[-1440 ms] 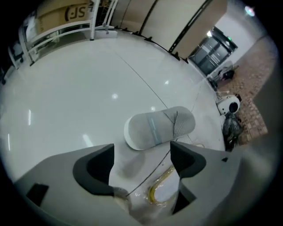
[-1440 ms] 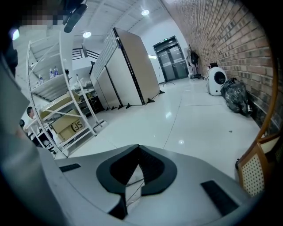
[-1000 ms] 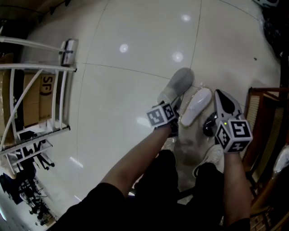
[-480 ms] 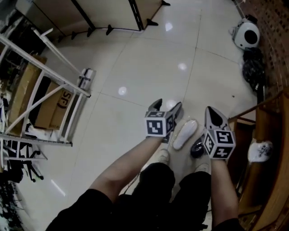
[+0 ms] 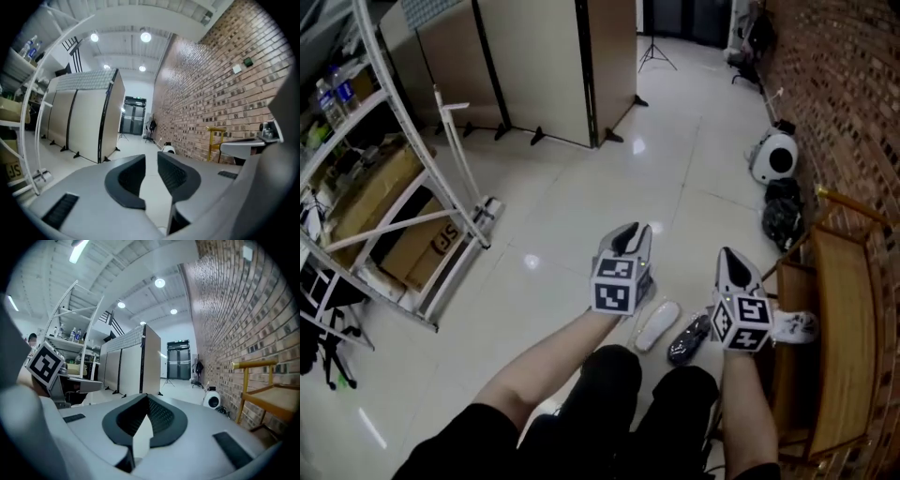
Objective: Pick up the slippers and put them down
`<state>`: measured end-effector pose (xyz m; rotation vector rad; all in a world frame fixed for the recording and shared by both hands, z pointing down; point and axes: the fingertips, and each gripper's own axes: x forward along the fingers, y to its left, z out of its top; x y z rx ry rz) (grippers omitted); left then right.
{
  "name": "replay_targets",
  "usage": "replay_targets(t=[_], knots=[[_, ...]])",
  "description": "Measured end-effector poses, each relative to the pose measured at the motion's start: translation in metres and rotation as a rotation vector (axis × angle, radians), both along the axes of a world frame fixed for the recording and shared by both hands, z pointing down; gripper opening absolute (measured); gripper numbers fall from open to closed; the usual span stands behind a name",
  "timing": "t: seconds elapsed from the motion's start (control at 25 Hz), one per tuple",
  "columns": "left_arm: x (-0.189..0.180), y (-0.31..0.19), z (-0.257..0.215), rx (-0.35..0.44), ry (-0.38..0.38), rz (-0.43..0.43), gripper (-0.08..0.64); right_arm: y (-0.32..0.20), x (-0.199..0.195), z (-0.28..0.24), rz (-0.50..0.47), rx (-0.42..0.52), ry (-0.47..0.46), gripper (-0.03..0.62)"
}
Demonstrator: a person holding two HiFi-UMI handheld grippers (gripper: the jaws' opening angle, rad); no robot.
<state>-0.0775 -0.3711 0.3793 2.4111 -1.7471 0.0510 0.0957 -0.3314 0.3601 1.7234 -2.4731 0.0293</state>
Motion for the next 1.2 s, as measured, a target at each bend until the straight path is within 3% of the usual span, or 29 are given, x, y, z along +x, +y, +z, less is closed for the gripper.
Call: replay_targets(t=[0.04, 0.16, 0.36, 0.84, 1.0, 1.2], knots=[[-0.001, 0.012, -0.013, 0.028, -0.005, -0.004, 0.031, 0.012, 0.0, -0.008, 0.001, 0.018, -0.001, 0.008], [0.009, 0.051, -0.036, 0.085, -0.048, 0.015, 0.003, 0.047, 0.006, -0.022, 0.018, 0.044, -0.009, 0.009], [0.034, 0.103, -0.059, 0.156, -0.087, 0.068, 0.003, 0.096, 0.011, -0.038, 0.015, 0.092, -0.032, 0.009], [0.046, 0.223, -0.077, 0.203, -0.031, 0.115, 0.003, 0.215, 0.026, -0.065, 0.051, 0.176, -0.055, 0.008], [0.038, 0.264, -0.093, 0.261, -0.017, 0.128, 0.003, 0.252, 0.025, -0.07, 0.044, 0.204, -0.065, 0.008], [0.025, 0.311, -0.084, 0.315, -0.072, 0.159, 0.003, 0.292, 0.02, -0.054, 0.0, 0.241, 0.024, 0.008]])
